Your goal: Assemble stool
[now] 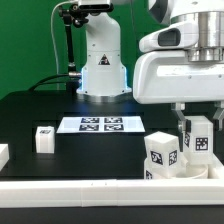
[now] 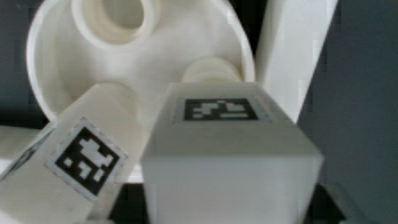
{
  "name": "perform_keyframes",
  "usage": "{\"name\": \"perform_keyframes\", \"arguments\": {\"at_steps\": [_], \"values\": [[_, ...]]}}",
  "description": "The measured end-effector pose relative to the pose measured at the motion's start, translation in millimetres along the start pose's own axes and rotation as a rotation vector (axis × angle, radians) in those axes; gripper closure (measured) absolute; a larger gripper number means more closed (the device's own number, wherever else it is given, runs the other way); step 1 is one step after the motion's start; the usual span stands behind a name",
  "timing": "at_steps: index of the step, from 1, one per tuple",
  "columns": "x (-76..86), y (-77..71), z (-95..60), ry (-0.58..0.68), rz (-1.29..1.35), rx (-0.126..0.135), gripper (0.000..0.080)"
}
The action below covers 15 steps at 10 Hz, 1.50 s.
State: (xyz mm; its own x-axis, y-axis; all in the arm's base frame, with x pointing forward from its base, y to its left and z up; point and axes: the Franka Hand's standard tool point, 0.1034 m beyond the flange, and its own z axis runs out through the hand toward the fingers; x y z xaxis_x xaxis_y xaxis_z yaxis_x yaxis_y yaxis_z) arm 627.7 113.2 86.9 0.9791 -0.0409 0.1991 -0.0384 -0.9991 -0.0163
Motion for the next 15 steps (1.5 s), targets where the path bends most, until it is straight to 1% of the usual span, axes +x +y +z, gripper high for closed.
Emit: {"name": "perform_keyframes", "arguments": {"at_steps": [5,7,10,14,15], "values": [[-1.5,2.9,0.9,-0.001,0.402,-0.003,0.0461],[-1.3,4.3,1.0,0.002,0.518,-0.002,0.0461],[0.0,8.1,0.8,0.003,0.782,0.014,0.0461],[1.4,11.1,1.0,-0.002,1.046,0.032,0.0459],[1.8,11.2,1.7,-0.005,1.109,0.041,0.0459]]}}
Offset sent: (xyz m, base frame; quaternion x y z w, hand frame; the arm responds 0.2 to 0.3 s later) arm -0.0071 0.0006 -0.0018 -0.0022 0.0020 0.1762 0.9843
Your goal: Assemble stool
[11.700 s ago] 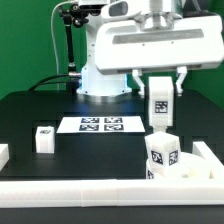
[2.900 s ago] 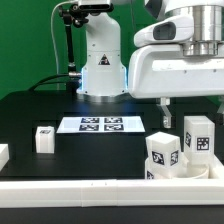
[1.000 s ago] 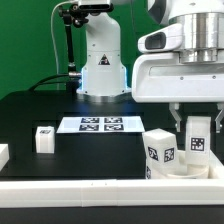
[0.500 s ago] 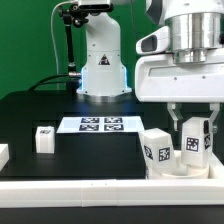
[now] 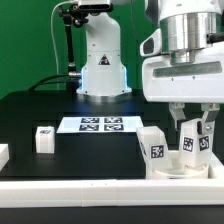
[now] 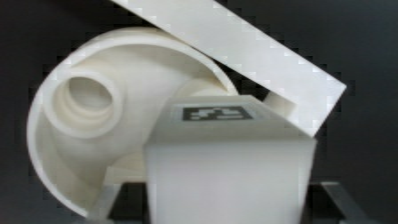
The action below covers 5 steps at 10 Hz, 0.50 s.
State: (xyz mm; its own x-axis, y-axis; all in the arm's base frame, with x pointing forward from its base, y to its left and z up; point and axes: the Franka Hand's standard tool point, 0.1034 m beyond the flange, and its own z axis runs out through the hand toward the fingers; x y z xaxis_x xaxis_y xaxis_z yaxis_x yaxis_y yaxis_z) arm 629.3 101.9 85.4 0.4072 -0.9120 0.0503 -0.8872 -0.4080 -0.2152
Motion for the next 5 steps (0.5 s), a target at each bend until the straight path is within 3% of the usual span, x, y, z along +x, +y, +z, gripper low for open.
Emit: {"name": "perform_keyframes", "arguments": {"at_steps": [2,3,4,5], "values": [[0.2,-0.4,-0.1,-0.005,0.054,0.004,0.0459],[-0.7,0.1,-0.2,-0.009,0.036,-0.004,0.0402],[-1.9,-0.8,-1.6,-0.019,0.016,-0.016,0.0241],[-3.4,-3.2,-4.0,-0.030,-0.003,-0.029,0.0241]]}}
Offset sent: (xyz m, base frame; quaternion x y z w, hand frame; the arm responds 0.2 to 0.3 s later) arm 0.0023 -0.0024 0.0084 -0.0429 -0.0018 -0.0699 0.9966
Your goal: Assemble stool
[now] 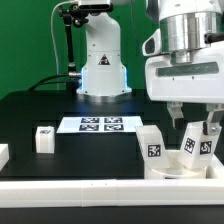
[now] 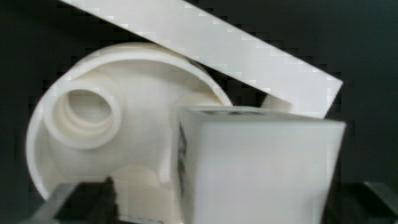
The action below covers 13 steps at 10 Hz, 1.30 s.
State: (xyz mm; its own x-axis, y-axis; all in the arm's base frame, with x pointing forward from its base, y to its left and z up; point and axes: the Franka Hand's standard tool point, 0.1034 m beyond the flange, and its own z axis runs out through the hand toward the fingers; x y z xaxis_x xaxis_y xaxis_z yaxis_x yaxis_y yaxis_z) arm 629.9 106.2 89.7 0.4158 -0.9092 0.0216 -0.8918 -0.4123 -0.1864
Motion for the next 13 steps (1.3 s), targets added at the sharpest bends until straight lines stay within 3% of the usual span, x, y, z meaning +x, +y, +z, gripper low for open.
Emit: {"name": "perform_keyframes", "arguments": {"at_steps": [1,2,7,9,11,13], "values": [[-0.6,-3.2,-3.3,-0.006,-0.023,-0.002,0.0166],[0.2,-7.1,-8.5,-0.007,-0.057,0.005,0.0155],[1.1,-7.1,-9.5,-0.006,-0.291,0.006,0.0151],[-1.5,-9.2,-13.5,0.006,-0.536,-0.030,0.0151],[7.8,-12.4,-26.1,0.008,-0.781,-0.022,0.0151],[9.7,-11.0,-25.0,0.010,-0.885,-0.027,0.0151]]}}
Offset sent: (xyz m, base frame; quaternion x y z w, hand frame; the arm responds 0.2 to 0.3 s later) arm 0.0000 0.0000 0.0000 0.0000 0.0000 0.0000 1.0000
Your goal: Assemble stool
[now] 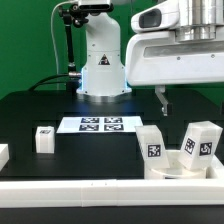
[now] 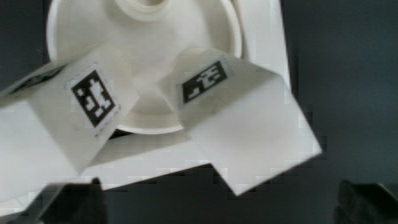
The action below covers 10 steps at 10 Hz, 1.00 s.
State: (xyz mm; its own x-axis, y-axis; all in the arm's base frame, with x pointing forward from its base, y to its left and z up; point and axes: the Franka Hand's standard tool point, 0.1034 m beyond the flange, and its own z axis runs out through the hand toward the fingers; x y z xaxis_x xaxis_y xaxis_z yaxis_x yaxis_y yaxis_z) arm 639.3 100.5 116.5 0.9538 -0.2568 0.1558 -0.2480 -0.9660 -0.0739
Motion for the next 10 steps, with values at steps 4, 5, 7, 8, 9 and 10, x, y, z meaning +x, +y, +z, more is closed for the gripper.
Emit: {"name": "perform_keyframes", "arguments": {"at_steps": [4,5,7,8,9,10], "values": [[2.4,4.1,-1.1,0.006,-0.434,-0.038,0.0151],[3.2,4.2,-2.7,0.004,-0.557,-0.051,0.0151],[1.6,7.0,-2.4,-0.017,-0.761,-0.060,0.0151],[1.3,6.7,-2.1,-0.017,-0.788,-0.061,0.0151],[1.9,8.8,-2.0,-0.020,-0.852,-0.066,0.0151],[2.2,10.1,-1.8,-0.022,-0.885,-0.070,0.0151]]}}
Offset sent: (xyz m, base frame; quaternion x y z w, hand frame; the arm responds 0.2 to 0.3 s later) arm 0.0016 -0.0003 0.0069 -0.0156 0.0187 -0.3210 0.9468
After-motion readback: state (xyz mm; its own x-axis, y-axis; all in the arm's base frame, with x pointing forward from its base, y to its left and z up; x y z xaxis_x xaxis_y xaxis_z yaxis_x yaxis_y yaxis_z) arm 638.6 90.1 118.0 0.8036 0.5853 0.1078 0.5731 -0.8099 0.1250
